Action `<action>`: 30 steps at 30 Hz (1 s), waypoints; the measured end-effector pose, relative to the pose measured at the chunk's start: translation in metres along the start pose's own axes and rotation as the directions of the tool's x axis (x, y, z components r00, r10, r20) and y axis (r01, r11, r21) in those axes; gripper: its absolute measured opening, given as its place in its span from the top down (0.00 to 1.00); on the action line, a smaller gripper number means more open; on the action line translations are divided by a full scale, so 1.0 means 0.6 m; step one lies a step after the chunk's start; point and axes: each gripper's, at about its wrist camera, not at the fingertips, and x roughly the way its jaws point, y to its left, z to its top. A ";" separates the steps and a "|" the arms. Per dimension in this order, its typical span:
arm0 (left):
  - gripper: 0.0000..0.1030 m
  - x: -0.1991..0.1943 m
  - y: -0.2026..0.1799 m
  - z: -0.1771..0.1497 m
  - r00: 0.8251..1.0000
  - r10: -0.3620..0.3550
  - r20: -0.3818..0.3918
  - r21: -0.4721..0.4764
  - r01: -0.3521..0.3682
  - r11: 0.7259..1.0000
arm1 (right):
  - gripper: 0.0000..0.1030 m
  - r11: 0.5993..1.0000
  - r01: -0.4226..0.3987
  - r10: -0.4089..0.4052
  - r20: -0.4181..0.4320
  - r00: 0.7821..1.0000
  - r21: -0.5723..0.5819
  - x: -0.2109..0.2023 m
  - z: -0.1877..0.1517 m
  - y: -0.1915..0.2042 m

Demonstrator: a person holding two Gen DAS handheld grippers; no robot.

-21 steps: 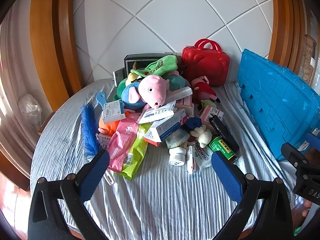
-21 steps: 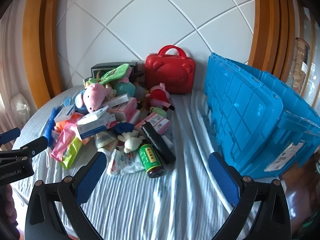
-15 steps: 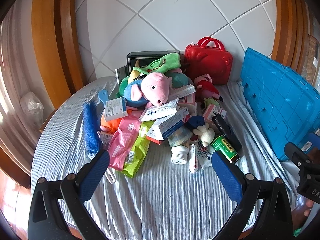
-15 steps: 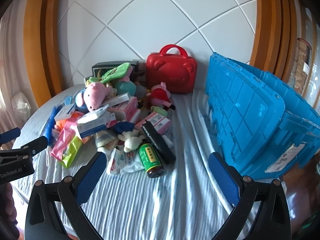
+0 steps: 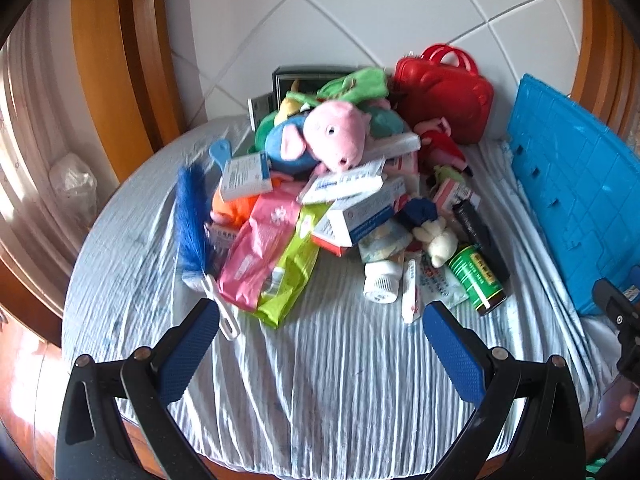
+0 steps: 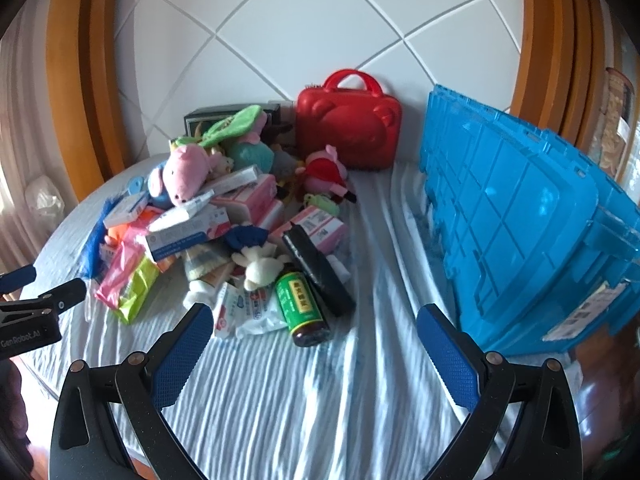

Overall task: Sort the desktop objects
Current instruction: 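Move both tools toward the pile of items on the bed, then grasp the brown syrup bottle with the right tool while the left tool grasps the white ointment box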

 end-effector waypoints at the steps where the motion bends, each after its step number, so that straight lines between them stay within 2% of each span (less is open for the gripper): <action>1: 0.00 0.008 -0.002 -0.002 1.000 -0.004 -0.012 0.002 0.004 1.000 | 0.00 1.000 -0.002 0.002 -0.010 1.000 0.000 0.010 -0.002 -0.005; 5: 0.00 0.050 -0.018 -0.010 0.998 -0.024 -0.056 0.014 0.025 1.000 | 0.00 1.000 -0.026 0.027 -0.080 0.996 0.013 0.060 -0.009 -0.028; 10: 0.02 0.127 -0.056 -0.016 0.989 -0.068 -0.128 -0.001 0.068 0.998 | 0.00 0.998 -0.060 0.064 -0.180 0.982 0.028 0.130 -0.017 -0.056; 12: 0.11 0.167 -0.081 -0.016 0.984 -0.071 -0.166 0.005 0.073 0.997 | 0.00 0.997 -0.069 0.075 -0.212 0.974 0.034 0.158 -0.018 -0.068; 16: 0.20 0.226 -0.121 -0.019 0.972 -0.095 -0.215 0.009 0.100 0.995 | 0.00 0.996 -0.078 0.085 -0.247 0.965 0.038 0.205 -0.021 -0.088; 18: 0.31 0.251 -0.141 -0.023 0.966 -0.101 -0.238 0.019 0.108 0.994 | 0.01 0.995 -0.099 0.103 -0.274 0.956 0.028 0.231 -0.021 -0.090; 20: 0.34 0.271 -0.156 -0.026 0.958 -0.113 -0.264 0.025 0.124 0.992 | 0.10 0.992 -0.122 0.123 -0.285 0.951 0.022 0.247 -0.019 -0.087; 22: 0.34 0.291 -0.172 -0.030 0.950 -0.116 -0.291 0.041 0.134 0.990 | 0.25 0.988 -0.150 0.151 -0.301 0.942 0.025 0.264 -0.018 -0.083; 26: 0.34 0.325 -0.188 -0.036 0.943 -0.093 -0.319 0.051 0.115 0.992 | 0.28 0.978 -0.205 0.204 -0.343 0.917 0.035 0.296 -0.018 -0.062; 29: 0.34 0.342 -0.179 -0.035 0.943 -0.097 -0.319 -0.010 0.099 0.995 | 0.28 0.975 -0.218 0.214 -0.375 0.902 0.032 0.323 -0.021 -0.047; 30: 0.34 0.346 -0.175 -0.035 0.941 -0.106 -0.321 -0.036 0.100 0.994 | 0.28 0.975 -0.207 0.220 -0.395 0.892 0.074 0.332 -0.022 -0.043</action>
